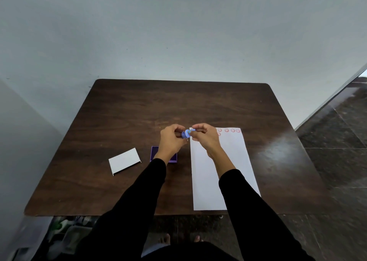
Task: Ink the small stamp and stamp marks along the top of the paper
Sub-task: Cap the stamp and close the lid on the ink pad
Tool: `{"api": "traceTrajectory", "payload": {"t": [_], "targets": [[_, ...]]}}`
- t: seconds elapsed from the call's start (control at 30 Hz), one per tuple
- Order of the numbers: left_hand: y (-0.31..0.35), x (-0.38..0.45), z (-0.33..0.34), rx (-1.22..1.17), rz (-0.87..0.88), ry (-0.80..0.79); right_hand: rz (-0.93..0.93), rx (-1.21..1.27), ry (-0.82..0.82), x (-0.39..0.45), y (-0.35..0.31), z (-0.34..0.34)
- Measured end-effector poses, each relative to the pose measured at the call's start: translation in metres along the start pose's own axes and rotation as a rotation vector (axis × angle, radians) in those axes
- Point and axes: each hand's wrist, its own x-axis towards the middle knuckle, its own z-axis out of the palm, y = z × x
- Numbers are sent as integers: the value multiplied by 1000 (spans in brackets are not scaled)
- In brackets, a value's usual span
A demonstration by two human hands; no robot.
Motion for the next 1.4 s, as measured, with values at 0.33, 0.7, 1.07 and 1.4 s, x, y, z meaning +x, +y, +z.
{"api": "traceTrajectory", "payload": {"t": [0.33, 0.7, 1.07, 1.4], "targets": [[-2, -1, -4, -72, -18, -2, -58, -56, -39, 5, 2, 3], [-9, -2, -1, -52, 8, 3, -16, -52, -51, 6, 13, 4], [-16, 0, 4, -9, -23, 26, 29, -109, -20, 5, 15, 14], [-31, -1, 0, 30, -55, -75, -28, -308, -14, -1, 22, 15]]}}
